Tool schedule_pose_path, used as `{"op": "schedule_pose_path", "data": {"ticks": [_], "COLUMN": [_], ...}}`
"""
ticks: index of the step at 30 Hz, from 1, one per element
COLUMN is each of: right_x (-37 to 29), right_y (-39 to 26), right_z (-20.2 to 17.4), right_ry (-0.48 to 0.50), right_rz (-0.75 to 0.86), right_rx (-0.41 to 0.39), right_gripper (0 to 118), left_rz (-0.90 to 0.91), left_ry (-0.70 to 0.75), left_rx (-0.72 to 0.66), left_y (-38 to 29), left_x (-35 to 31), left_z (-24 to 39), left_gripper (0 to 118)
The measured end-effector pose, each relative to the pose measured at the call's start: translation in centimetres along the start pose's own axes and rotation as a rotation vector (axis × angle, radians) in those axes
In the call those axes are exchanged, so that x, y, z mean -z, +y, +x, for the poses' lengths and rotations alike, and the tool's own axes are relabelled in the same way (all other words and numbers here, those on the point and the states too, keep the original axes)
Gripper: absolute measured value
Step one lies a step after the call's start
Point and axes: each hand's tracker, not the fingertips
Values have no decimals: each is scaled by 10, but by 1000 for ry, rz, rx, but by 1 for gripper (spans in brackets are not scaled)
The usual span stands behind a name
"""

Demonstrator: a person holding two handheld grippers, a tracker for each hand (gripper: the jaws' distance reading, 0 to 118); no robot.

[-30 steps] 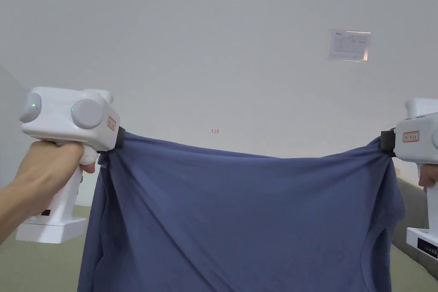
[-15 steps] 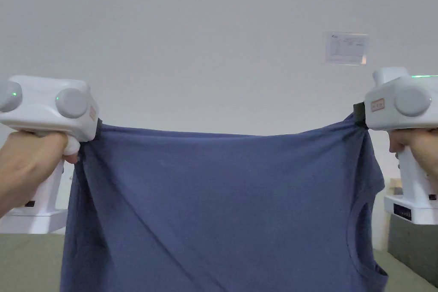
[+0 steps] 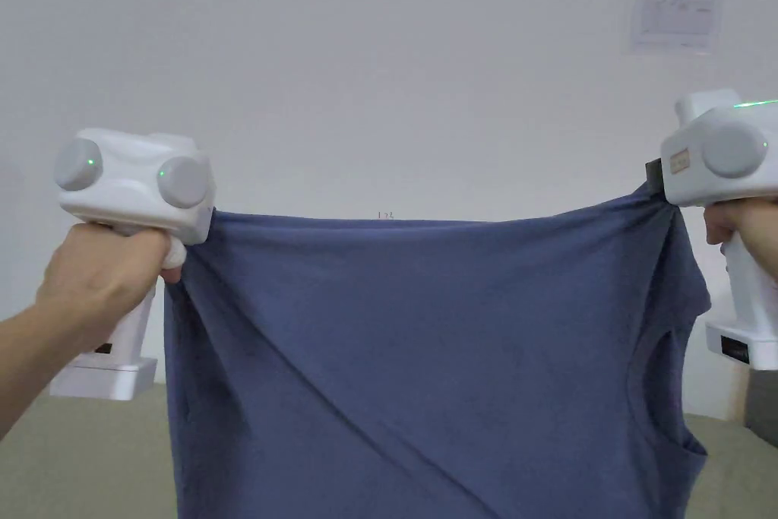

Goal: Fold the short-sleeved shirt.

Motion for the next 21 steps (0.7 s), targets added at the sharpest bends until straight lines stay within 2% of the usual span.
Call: {"op": "schedule_pose_path", "data": {"ticks": [3,5,8,11,12,15,16,18,21], "right_x": [19,31,37,27,21,-15,-29,-56,-114], "right_y": [-37,-67,-105,-175,-190,-244,-260,-298,-347], "right_z": [-9,-14,-17,-20,-20,-18,-18,-10,-5], "right_ry": [-9,-6,3,40,48,98,100,130,166], "right_rz": [-54,-114,-164,-255,-284,-316,-344,-368,-451], "right_rx": [-3,-34,-29,-51,-70,-34,-50,-32,-42], "right_gripper": [0,0,0,0,0,0,0,0,0], "left_rz": [-18,-80,-147,-209,-232,-291,-298,-329,-381], "left_ry": [-5,-3,-36,-52,-54,-83,-88,-104,-97], "left_rx": [-23,6,41,91,109,104,83,87,127], "left_y": [-28,-52,-98,-148,-164,-218,-238,-275,-331], "left_x": [30,49,66,73,72,60,51,28,-14], "left_z": [13,23,32,35,35,26,20,11,-6], "left_gripper": [6,6,6,6,6,6,6,6,6]}}
